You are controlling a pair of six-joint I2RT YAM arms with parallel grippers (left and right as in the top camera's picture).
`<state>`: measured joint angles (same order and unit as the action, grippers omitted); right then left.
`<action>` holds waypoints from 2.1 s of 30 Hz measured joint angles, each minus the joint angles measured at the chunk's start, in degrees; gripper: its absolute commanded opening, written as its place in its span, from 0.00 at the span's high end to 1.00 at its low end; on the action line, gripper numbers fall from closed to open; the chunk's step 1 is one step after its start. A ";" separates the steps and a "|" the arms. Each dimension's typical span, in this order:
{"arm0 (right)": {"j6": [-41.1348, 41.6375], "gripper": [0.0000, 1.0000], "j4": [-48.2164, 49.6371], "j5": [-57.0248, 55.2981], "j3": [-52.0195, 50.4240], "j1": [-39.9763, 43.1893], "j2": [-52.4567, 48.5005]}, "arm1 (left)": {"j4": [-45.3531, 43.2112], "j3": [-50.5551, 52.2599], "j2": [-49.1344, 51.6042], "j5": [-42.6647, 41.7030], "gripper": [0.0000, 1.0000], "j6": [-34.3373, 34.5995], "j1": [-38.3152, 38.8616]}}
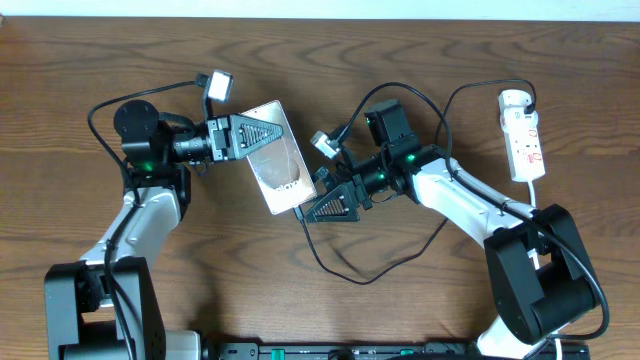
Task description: Plug charger to phone and switch on socket
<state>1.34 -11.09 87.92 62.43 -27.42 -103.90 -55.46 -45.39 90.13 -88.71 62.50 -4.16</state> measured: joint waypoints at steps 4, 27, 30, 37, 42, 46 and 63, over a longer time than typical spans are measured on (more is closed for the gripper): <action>0.00 0.01 0.00 0.00 0.00 0.13 0.00 | 0.04 0.00 0.00 -0.17 0.93 0.02 -2.38; 13.62 0.01 -2.03 -26.03 0.00 1.05 0.00 | 13.88 4.98 0.00 2.78 0.93 -0.50 -20.96; 15.08 0.01 -3.17 -29.88 0.04 1.33 0.00 | 24.90 5.62 0.00 6.16 0.93 -4.68 -20.96; 16.52 0.01 -13.20 -41.09 1.60 2.64 0.00 | 53.94 5.84 0.09 18.60 0.93 -22.34 -20.65; 16.41 0.01 -23.89 -50.40 7.04 3.89 0.00 | 62.60 5.84 0.09 27.98 0.93 -30.36 -18.53; 15.98 0.01 -30.84 -57.57 13.16 3.93 0.00 | 66.90 5.84 0.09 35.28 0.93 -33.53 -16.17; 16.04 0.01 -38.82 -70.25 21.59 3.93 7.17 | 80.46 5.84 0.09 50.71 0.93 -33.62 -12.85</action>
<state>17.39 -49.91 17.67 84.03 -23.49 -96.73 24.99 -39.55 90.21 -38.00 28.88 -17.02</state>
